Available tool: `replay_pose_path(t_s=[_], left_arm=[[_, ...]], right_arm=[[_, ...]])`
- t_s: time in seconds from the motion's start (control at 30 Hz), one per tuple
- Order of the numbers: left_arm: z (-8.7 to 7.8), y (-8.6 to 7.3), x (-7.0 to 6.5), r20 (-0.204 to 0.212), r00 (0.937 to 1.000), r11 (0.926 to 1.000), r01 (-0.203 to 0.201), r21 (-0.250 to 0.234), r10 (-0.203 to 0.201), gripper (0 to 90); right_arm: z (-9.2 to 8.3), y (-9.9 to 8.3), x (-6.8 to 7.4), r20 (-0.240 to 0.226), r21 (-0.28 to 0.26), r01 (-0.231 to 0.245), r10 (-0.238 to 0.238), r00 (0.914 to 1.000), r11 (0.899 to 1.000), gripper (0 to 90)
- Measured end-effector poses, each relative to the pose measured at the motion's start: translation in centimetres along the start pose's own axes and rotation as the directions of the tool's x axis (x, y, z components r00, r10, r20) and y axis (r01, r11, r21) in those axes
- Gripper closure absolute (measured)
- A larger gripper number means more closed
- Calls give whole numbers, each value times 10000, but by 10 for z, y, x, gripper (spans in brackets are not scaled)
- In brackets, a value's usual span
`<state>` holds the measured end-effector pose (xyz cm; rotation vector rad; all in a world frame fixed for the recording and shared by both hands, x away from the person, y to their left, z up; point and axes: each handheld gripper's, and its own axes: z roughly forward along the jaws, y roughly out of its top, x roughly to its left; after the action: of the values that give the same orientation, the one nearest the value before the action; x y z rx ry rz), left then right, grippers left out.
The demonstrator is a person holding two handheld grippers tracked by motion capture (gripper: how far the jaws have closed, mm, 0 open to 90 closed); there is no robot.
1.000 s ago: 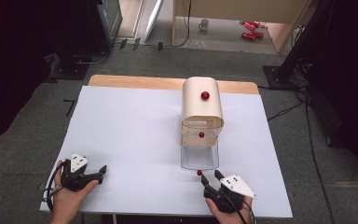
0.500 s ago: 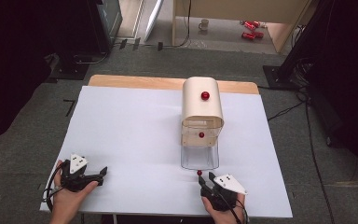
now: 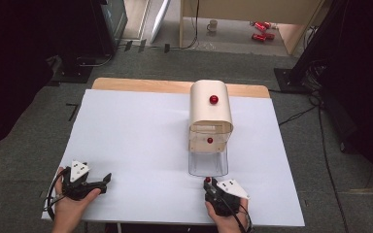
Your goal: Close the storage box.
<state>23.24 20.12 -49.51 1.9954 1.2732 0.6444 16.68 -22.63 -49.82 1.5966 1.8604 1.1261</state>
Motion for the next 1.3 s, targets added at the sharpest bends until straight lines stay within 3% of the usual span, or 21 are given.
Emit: replay_pose_path(t_s=[0.17, 0.83, 1.07, 1.3], left_arm=[[0, 0, 0, -9, 10000, 10000, -4, 23, 4, 45], [1, 0, -1, 2, 9999, 9999, -121, 106, 121, 61], [1, 0, -1, -26, 9999, 9999, -118, 124, 119, 62], [1, 0, -1, -18, 9999, 9999, -121, 123, 121, 62]], right_arm=[[1, 1, 2, -57, 32, -94, 94, 9999, 10000, 738], [-2, 5, 3, -66, -217, -6, 5, 10000, 9998, 752], [-3, 18, 3, -35, -503, 81, -83, 10000, 9987, 754], [3, 28, 1, 15, -455, 171, -171, 9999, 9988, 754]])
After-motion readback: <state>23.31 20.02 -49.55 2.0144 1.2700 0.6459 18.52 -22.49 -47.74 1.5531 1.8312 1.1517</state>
